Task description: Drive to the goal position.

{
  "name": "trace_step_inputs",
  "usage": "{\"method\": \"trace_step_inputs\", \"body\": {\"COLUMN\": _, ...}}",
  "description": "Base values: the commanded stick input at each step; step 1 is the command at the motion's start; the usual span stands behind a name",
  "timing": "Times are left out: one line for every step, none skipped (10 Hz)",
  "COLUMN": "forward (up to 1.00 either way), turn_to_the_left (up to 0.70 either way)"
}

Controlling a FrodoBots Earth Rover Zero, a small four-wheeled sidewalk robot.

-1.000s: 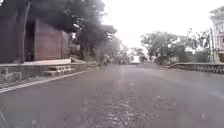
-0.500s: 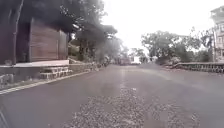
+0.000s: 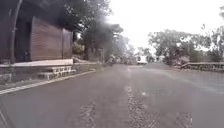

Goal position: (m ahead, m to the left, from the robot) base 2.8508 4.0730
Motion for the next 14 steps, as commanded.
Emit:
{"method": "trace_step_inputs", "body": {"forward": 0.70, "turn_to_the_left": 0.02}}
{"method": "trace_step_inputs", "body": {"forward": 0.70, "turn_to_the_left": 0.02}}
{"method": "trace_step_inputs", "body": {"forward": 0.70, "turn_to_the_left": 0.02}}
{"method": "trace_step_inputs", "body": {"forward": 0.70, "turn_to_the_left": 0.02}}
{"method": "trace_step_inputs", "body": {"forward": 0.66, "turn_to_the_left": 0.02}}
{"method": "trace_step_inputs", "body": {"forward": 0.59, "turn_to_the_left": 0.02}}
{"method": "trace_step_inputs", "body": {"forward": 0.52, "turn_to_the_left": 0.02}}
{"method": "trace_step_inputs", "body": {"forward": 0.45, "turn_to_the_left": 0.02}}
{"method": "trace_step_inputs", "body": {"forward": 0.38, "turn_to_the_left": 0.02}}
{"method": "trace_step_inputs", "body": {"forward": 0.00, "turn_to_the_left": 0.00}}
{"method": "trace_step_inputs", "body": {"forward": 0.00, "turn_to_the_left": 0.00}}
{"method": "trace_step_inputs", "body": {"forward": 0.00, "turn_to_the_left": 0.00}}
{"method": "trace_step_inputs", "body": {"forward": 0.00, "turn_to_the_left": 0.00}}
{"method": "trace_step_inputs", "body": {"forward": 0.00, "turn_to_the_left": 0.00}}
